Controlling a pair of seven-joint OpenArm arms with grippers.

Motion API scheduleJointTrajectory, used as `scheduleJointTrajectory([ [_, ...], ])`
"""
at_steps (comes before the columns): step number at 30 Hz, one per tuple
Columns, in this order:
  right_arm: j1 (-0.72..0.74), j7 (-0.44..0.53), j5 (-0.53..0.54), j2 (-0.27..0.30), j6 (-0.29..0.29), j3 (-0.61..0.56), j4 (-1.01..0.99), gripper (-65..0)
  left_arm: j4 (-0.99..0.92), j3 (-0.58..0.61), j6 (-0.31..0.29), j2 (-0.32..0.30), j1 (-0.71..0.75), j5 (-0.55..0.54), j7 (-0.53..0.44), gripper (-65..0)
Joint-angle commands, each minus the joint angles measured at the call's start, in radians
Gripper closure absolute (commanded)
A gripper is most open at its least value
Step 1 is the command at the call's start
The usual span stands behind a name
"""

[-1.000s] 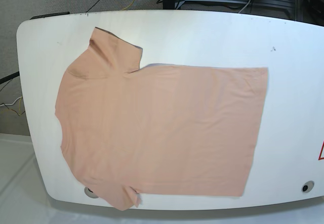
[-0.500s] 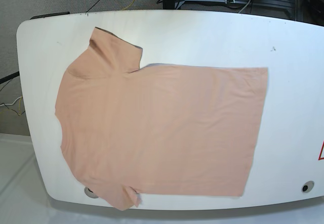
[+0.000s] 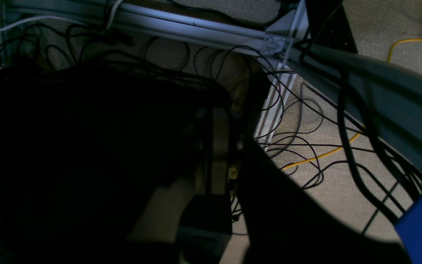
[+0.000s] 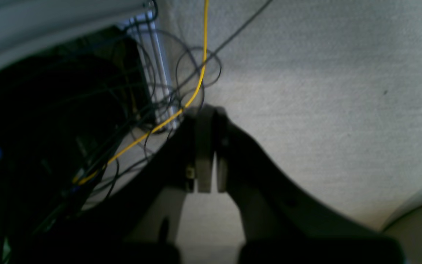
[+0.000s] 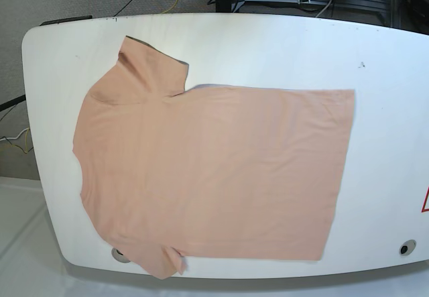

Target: Fold the T-shirt properly

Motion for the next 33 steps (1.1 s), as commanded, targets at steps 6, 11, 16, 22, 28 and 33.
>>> scheduleJointTrajectory([
  [6,-0.122,0.120,0.003,0.011,0.021,-0.001,0.061,-0.1,0.243,0.007,-0.001,-0.023,0.170,0.000,-0.026,-0.5],
  [11,-0.195,0.185,0.011,0.018,0.041,0.000,0.116,-0.1,0.414,0.009,-0.003,-0.040,0.281,-0.002,-0.042,0.0],
  [16,-0.269,0.194,0.003,0.021,0.080,0.000,0.220,0.0,0.575,0.012,-0.001,-0.062,0.405,-0.022,-0.060,0.0],
  [22,-0.327,0.193,0.009,0.034,0.095,0.000,0.321,0.0,0.666,0.010,-0.005,-0.086,0.484,-0.068,-0.063,0.0],
  [28,-0.438,0.196,0.043,0.070,0.086,-0.003,0.506,0.0,0.826,0.020,-0.002,-0.134,0.598,-0.148,-0.099,0.0],
  [33,-0.510,0.191,0.078,0.079,0.088,-0.005,0.627,0.0,0.910,0.021,0.001,-0.152,0.649,-0.179,-0.099,0.0],
])
